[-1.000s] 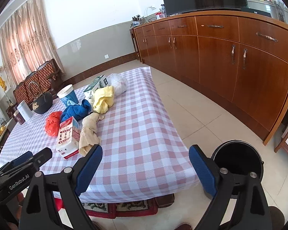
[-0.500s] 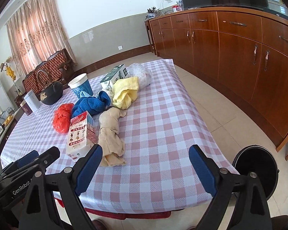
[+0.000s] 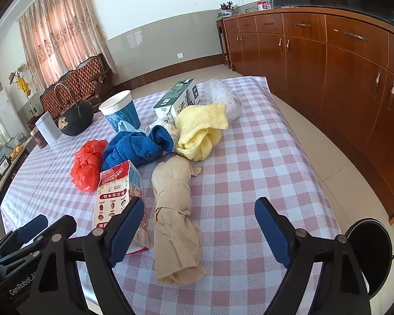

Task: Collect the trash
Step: 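Grasp the rolled beige cloth with the right tool, then grasp the white-and-red milk carton with the left tool while the right tool holds the cloth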

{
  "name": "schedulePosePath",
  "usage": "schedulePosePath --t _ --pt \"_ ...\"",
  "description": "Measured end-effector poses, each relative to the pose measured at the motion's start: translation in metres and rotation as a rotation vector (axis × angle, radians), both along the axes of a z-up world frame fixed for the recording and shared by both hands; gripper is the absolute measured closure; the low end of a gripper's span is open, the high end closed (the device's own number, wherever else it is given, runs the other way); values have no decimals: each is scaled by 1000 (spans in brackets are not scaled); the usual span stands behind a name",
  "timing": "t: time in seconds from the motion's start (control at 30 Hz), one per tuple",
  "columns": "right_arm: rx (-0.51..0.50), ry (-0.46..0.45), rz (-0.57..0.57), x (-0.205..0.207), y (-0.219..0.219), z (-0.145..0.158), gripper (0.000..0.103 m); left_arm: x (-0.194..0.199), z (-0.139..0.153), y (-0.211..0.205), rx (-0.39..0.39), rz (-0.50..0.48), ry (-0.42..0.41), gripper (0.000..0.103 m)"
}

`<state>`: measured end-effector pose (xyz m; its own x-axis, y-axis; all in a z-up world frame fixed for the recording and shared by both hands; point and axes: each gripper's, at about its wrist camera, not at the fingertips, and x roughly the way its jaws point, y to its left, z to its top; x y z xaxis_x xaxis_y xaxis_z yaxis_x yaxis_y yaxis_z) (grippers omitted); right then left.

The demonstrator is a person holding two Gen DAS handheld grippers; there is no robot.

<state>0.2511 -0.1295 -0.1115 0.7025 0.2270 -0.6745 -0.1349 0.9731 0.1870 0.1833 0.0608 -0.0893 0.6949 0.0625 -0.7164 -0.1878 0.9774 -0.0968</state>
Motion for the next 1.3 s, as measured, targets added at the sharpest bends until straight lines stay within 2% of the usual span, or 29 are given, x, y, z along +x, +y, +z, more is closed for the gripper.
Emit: schedulePosePath --t 0.07,0.17,0.3,0.37,0.4,0.53,0.87,1.07,1.17,1.23,1.3 --pt "-6 11 14 4 4 -5 19 1 0 2 -1 2 1 26" --pt "-18 33 19 9 7 -12 30 2 0 2 -3 3 2 26" --pt "-17 55 31 15 8 -20 31 4 -2 0 -10 -7 5 26" --pt "-6 61 50 16 8 -22 50 6 -2 -4 -14 -16 6 26" --pt "2 63 61 15 8 -22 66 6 -2 -6 -16 -22 7 26" --pt "-21 44 54 10 3 -21 74 9 -3 -18 -21 -47 11 26" --pt "23 44 -51 -5 -45 -20 74 14 -6 -43 -38 -101 21 26" --pt "33 36 -71 -9 -59 -19 72 24 -11 -53 -33 -93 30 24" --pt "50 41 -74 -8 -63 -20 65 29 -11 -53 -26 -86 34 24" --pt "61 44 -75 -6 -64 -21 51 28 -10 -52 -21 -79 34 24" --pt "59 37 -78 -5 -65 -21 44 26 -10 -51 -12 -71 30 23"
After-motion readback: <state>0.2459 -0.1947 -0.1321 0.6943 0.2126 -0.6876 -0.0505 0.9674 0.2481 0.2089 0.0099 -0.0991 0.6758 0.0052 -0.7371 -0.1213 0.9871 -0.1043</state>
